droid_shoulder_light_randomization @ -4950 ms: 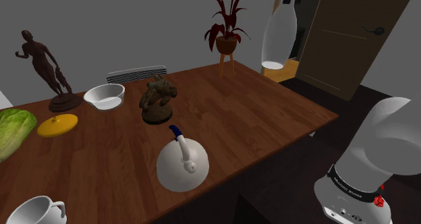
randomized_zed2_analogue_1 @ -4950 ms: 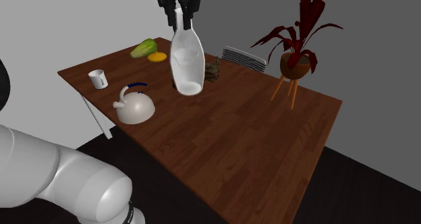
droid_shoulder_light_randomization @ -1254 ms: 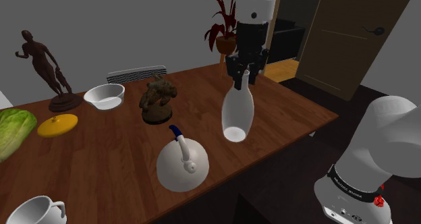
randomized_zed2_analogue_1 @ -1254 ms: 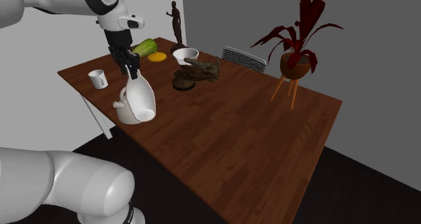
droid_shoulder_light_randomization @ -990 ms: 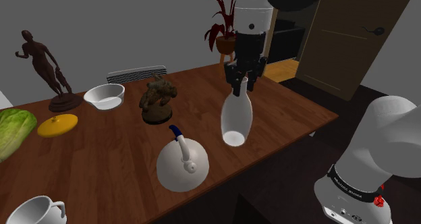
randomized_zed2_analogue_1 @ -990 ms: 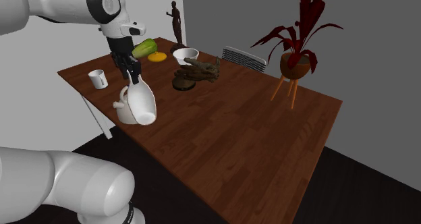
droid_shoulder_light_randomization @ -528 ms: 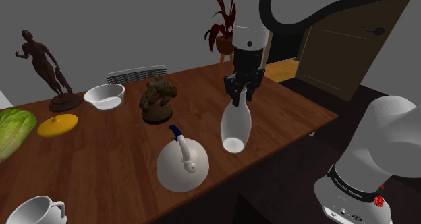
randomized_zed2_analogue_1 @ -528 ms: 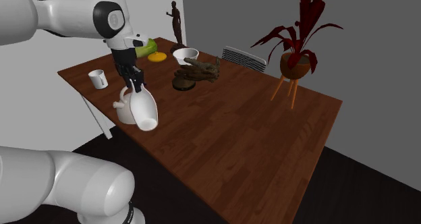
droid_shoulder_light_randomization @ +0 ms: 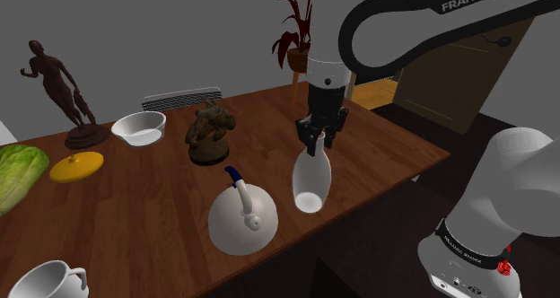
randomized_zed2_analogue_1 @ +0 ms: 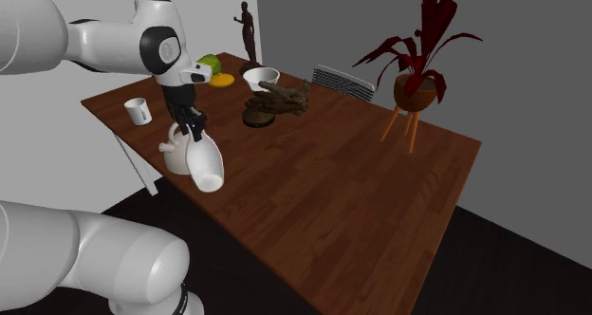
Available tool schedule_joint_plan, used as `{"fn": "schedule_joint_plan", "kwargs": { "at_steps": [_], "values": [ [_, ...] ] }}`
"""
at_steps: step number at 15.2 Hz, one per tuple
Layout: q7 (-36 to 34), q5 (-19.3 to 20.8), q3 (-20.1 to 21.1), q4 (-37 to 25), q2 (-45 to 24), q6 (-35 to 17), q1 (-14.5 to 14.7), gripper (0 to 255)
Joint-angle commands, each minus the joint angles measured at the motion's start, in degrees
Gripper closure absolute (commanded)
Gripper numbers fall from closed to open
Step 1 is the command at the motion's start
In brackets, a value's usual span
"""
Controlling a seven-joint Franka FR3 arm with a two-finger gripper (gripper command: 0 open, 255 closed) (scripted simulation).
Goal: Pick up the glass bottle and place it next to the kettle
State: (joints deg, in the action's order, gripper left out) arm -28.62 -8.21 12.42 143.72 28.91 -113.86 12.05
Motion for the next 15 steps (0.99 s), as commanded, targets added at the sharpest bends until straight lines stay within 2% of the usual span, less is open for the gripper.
{"fn": "schedule_joint_plan", "kwargs": {
  "at_steps": [1, 9, 10, 15],
  "values": [
    [0.2, -0.1, 0.1, 1.6, -0.5, -2.2, 0.0, 255],
    [0.2, -0.1, 0.1, 1.6, -0.5, -2.2, 0.0, 255],
    [0.2, -0.1, 0.1, 1.6, -0.5, -2.2, 0.0, 0],
    [0.2, -0.1, 0.1, 1.6, -0.5, -2.2, 0.0, 0]
  ]
}}
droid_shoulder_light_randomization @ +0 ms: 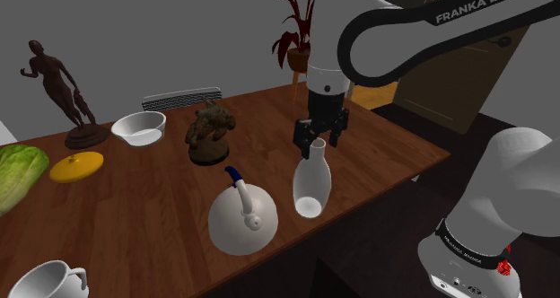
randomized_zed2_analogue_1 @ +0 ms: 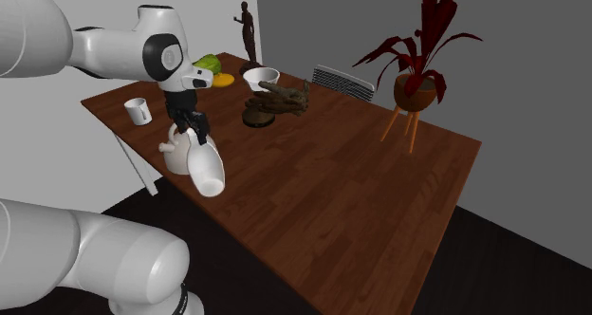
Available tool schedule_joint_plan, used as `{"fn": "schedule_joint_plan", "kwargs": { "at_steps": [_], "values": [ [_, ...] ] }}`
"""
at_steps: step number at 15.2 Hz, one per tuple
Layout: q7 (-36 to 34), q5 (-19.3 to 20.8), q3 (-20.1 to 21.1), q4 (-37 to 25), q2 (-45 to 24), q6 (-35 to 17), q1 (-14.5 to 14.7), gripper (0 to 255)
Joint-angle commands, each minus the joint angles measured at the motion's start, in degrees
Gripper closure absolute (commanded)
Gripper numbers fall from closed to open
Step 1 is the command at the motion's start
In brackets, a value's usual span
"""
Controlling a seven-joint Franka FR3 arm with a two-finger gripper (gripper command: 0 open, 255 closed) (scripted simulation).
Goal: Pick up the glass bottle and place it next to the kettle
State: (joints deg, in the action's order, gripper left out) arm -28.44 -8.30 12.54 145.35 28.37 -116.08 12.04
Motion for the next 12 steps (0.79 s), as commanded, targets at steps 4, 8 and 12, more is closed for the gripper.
{"fn": "schedule_joint_plan", "kwargs": {
  "at_steps": [4, 8, 12],
  "values": [
    [0.0, 0.6, -0.8, -6.0, 1.8, 7.8, -0.3, 0],
    [-0.1, 0.6, -0.8, -6.0, 1.8, 7.8, -0.3, 0],
    [-0.1, 0.6, -0.8, -6.0, 1.8, 7.8, -0.3, 0]
  ]
}}
